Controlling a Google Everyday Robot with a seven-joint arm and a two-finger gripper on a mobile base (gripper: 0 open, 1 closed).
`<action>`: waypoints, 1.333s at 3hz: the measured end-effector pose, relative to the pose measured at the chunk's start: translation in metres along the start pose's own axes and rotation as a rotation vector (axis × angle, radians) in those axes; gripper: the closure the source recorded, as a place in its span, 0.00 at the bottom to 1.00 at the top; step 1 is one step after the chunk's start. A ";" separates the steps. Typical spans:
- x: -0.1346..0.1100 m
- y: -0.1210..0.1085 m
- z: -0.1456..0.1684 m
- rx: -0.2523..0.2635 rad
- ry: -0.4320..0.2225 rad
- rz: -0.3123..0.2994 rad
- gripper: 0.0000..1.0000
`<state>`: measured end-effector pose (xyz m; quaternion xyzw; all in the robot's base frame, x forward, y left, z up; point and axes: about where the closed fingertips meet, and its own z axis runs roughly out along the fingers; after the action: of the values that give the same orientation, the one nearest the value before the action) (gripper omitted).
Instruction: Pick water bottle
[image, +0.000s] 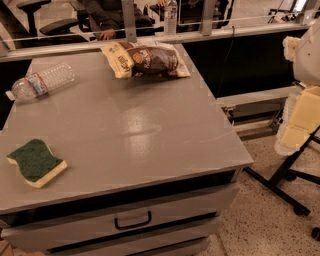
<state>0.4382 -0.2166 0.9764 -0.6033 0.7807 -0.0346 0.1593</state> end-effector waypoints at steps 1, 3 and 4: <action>0.000 0.000 0.000 0.001 -0.001 -0.001 0.00; -0.021 -0.001 -0.012 0.020 -0.060 -0.108 0.00; -0.041 0.000 -0.016 -0.026 -0.163 -0.261 0.00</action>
Offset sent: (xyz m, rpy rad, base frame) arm 0.0007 0.0063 0.0048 0.0023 -0.0254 0.0398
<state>0.4422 -0.1792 1.0000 -0.7024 0.6806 0.0043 0.2083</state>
